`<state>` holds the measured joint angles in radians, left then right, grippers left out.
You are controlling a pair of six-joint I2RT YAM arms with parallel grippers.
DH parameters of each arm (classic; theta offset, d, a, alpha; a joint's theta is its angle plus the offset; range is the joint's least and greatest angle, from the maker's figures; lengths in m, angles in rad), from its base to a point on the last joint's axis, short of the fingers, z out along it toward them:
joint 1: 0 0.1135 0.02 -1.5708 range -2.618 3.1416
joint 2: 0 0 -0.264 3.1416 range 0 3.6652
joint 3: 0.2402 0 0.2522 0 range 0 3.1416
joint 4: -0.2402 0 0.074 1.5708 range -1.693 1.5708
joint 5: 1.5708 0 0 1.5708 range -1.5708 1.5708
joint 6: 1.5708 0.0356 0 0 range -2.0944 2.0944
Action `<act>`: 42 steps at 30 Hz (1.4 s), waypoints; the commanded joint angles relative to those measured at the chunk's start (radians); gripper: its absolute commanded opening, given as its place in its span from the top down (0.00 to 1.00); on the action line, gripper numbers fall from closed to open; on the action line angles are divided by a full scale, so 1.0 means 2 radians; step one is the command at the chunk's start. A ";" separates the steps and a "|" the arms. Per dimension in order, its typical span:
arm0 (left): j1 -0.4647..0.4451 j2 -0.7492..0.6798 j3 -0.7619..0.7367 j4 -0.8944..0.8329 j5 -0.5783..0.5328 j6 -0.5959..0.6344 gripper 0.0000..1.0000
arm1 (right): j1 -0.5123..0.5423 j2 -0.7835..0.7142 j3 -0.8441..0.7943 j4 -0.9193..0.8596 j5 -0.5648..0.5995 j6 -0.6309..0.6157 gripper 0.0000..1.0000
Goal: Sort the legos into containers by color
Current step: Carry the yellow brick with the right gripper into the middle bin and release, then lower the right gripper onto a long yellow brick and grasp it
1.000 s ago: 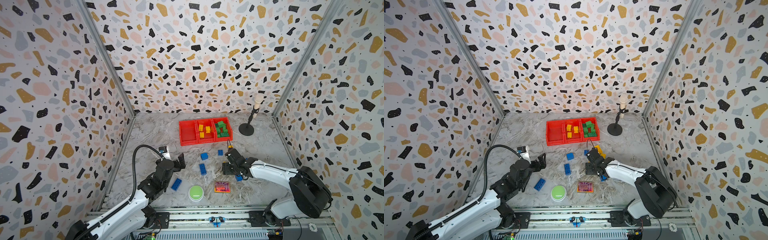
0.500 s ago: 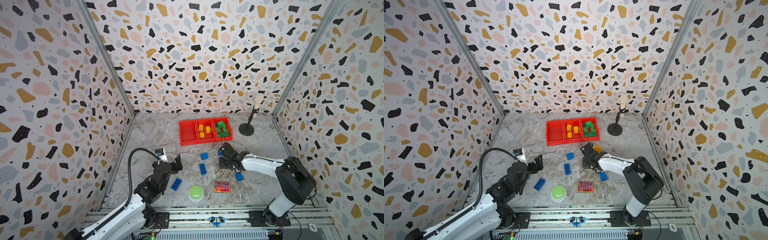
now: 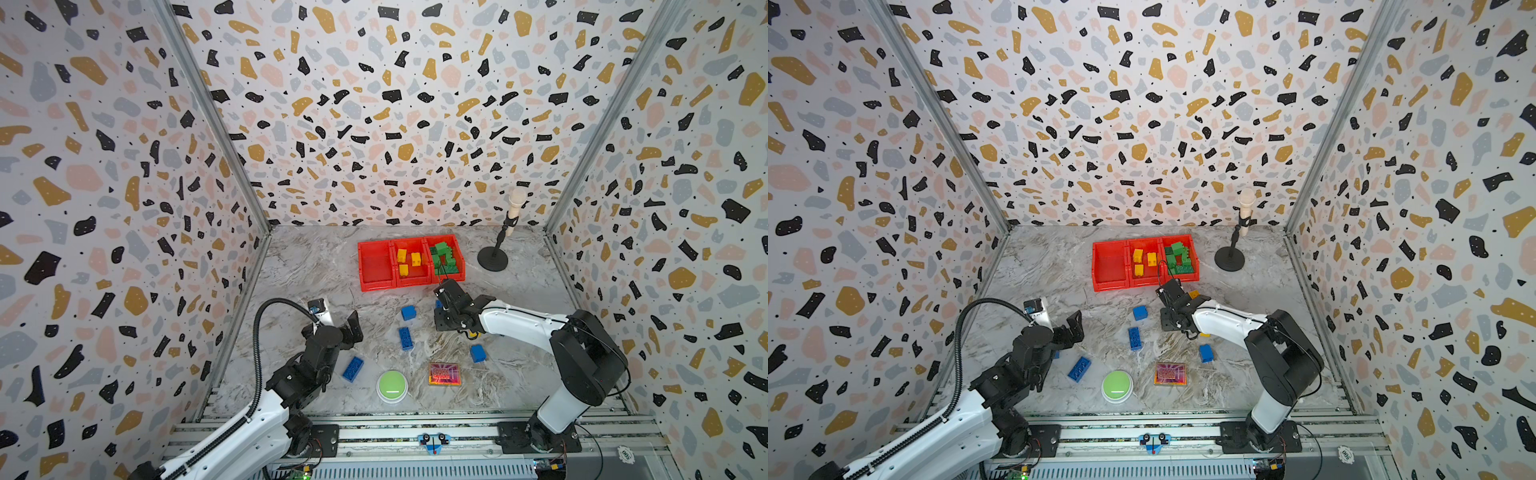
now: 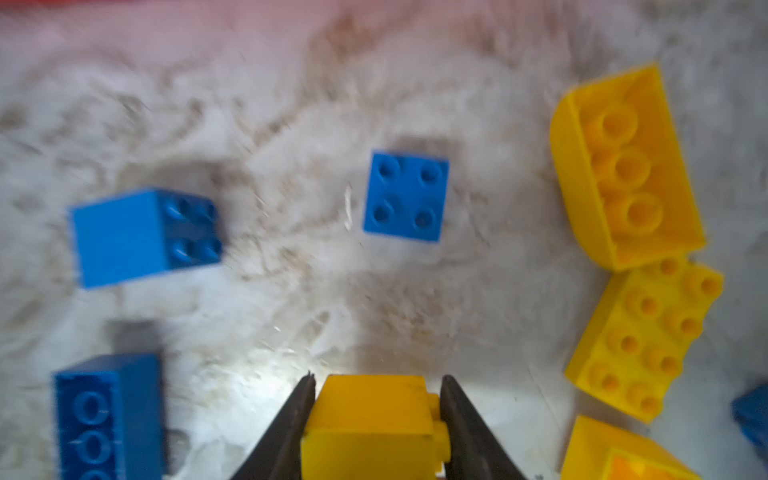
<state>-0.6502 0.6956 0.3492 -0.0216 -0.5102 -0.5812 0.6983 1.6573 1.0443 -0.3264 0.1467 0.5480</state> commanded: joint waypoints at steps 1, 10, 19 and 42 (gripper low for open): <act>0.001 0.008 -0.004 0.021 0.020 -0.009 0.00 | -0.014 0.001 0.081 -0.007 0.005 -0.045 0.62; 0.001 0.043 -0.013 0.053 0.095 -0.047 0.00 | -0.048 0.181 0.333 -0.017 -0.026 -0.110 0.62; 0.001 0.049 0.024 0.007 0.070 -0.029 0.00 | -0.060 0.307 0.539 -0.067 -0.043 -0.147 0.27; -0.128 0.287 0.174 0.133 0.145 0.057 0.00 | -0.178 -0.054 -0.055 0.097 -0.078 -0.129 0.34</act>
<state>-0.8749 1.2304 0.6613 0.1844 -0.2241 -0.4915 0.3519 1.5673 0.9325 -0.1986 0.0349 0.2829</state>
